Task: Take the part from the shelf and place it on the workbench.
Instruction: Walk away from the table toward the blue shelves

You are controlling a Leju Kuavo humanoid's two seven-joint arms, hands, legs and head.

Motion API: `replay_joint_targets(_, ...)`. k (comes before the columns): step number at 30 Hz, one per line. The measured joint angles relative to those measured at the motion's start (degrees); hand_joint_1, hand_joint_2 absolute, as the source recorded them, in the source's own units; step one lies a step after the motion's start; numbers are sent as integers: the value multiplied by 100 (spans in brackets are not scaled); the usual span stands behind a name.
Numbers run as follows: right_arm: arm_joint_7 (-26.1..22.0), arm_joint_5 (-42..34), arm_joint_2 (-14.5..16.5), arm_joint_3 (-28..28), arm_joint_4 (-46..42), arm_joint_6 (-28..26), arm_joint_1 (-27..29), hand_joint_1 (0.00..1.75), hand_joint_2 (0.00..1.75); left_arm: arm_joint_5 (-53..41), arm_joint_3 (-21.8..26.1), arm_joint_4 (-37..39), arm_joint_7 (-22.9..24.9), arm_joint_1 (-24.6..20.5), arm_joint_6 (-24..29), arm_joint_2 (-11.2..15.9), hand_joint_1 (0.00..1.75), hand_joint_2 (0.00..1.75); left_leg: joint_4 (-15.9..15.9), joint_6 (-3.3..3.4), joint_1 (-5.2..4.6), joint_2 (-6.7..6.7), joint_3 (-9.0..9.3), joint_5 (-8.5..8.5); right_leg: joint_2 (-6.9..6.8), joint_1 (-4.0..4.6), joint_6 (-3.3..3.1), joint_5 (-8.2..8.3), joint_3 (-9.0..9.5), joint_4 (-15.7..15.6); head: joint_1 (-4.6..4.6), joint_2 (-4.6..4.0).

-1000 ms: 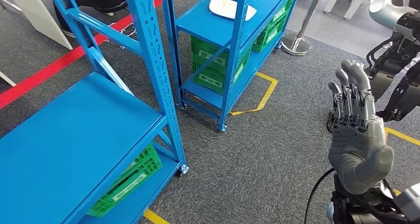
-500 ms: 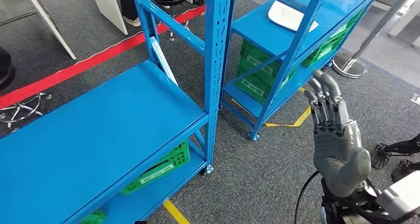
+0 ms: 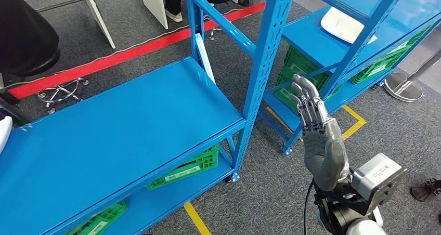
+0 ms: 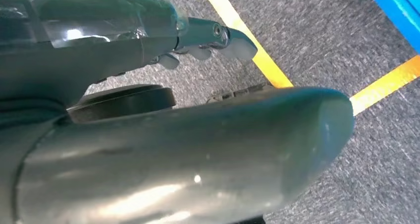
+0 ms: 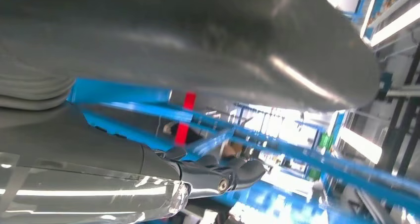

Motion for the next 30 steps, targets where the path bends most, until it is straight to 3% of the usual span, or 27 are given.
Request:
replay_joint_targets(1,-2,1,5,17,19,0,-7,0,0,0,0,1,0,2,0,0,0,0,-5,51,-9,-73,-5,1,-31,-14,29,-10,15,-11,8,0)
replay_joint_targets(3,-7,1,14,49,56,-1,-22,0,0,1,0,1,1,-1,0,-1,0,0,-25,127,0,-233,-2,19,191,-58,84,-151,-16,108,22,0)
replay_joint_targets(5,-11,2,17,70,88,-1,-13,0,0,0,0,-1,14,-16,-2,-5,0,0,-34,182,6,-406,11,35,556,-81,99,-496,-256,671,51,0)
replay_joint_targets(7,-13,-4,17,91,124,-1,18,0,0,-1,0,-1,60,-27,-7,-8,0,0,-34,209,-19,-596,12,44,670,-74,75,-794,-635,1447,82,0)
replay_joint_targets(8,-12,-10,17,105,145,-2,31,0,0,-1,0,0,94,-26,-10,-8,0,0,-33,216,-34,-700,15,48,682,-69,53,-806,-762,1659,99,0)
replay_joint_targets(9,-11,-16,17,121,166,-4,42,0,0,-2,0,1,123,-23,-13,-7,0,0,-33,221,-46,-808,23,51,697,-63,21,-697,-797,1655,117,0)
replay_joint_targets(10,-9,-26,16,137,186,-9,50,0,0,-4,0,1,145,-20,-16,-5,0,0,-32,223,-53,-912,38,53,733,-53,-17,-486,-731,1432,136,0)
replay_joint_targets(12,2,-64,14,164,224,-26,66,0,0,-14,0,1,163,-21,-17,-7,0,0,-28,220,-61,-1101,63,56,976,-36,-94,-32,-457,705,169,0)
replay_joint_targets(13,7,-97,12,175,244,-34,85,0,0,-21,0,0,165,-26,-18,-10,0,0,-24,207,-55,-1189,57,62,1110,-32,-122,88,-337,411,176,0)
replay_joint_targets(15,-7,-183,14,203,291,-28,124,0,0,-51,0,-1,181,-28,-29,-21,0,0,-25,149,-27,-1345,7,98,1227,-22,-154,102,-232,166,203,0)
replay_joint_targets(16,-34,-226,21,222,317,-13,135,0,0,-76,0,-1,201,-21,-36,-25,0,0,-39,108,-10,-1421,-19,124,1162,-14,-165,104,-207,112,216,0)
replay_joint_targets(17,-84,-266,36,255,348,13,131,0,0,-105,-1,-1,229,-10,-42,-28,0,0,-34,77,-11,-1366,-39,125,1082,-14,-179,122,-188,63,225,0)
replay_joint_targets(18,-158,-294,65,301,390,45,130,0,0,-133,-1,-1,260,-3,-43,-27,0,0,17,51,-28,-1192,-72,76,1003,-13,-198,152,-166,8,209,0)
replay_joint_targets(20,-343,-314,152,433,499,107,130,0,0,-170,-4,-1,292,-10,-38,-22,0,0,423,3,-48,-735,-266,-216,826,-17,-236,203,-131,-84,156,0)
replay_joint_targets(21,-450,-310,209,510,571,131,134,0,0,-173,-5,-1,287,-16,-30,-20,0,0,759,-30,-39,-608,-428,-407,737,-12,-248,208,-127,-96,128,0)
replay_joint_targets(23,-699,-302,334,664,728,163,125,0,0,-128,-7,-1,221,-20,-4,-15,0,0,1319,-91,6,-594,-680,-624,543,-15,-247,204,-129,-93,97,0)
replay_joint_targets(24,-820,-299,400,733,802,175,118,0,0,-89,-7,-1,165,-19,13,-4,0,0,1351,-117,25,-594,-679,-582,453,-20,-237,196,-127,-89,80,0)
replay_joint_targets(26,-980,-276,512,845,922,194,92,0,0,-29,-7,-1,56,-30,49,31,0,0,810,-152,48,-482,-357,-260,298,-30,-197,169,-118,-67,34,0)
replay_joint_targets(27,-1009,-254,552,882,962,195,73,0,0,-20,-7,-1,29,-51,65,50,0,0,439,-148,31,-306,-147,-132,235,-23,-166,147,-114,-48,-1,0)
replay_joint_targets(29,-996,-226,598,928,1028,184,31,0,0,-52,-7,-1,57,-118,81,78,0,0,-32,-69,-3,-37,106,-4,129,5,-107,102,-101,-8,-32,0)
replay_joint_targets(30,-981,-229,612,939,1054,178,20,0,0,-92,-7,-1,99,-158,77,86,0,0,-76,-14,-25,1,116,-20,83,17,-86,91,-96,-1,-25,0)
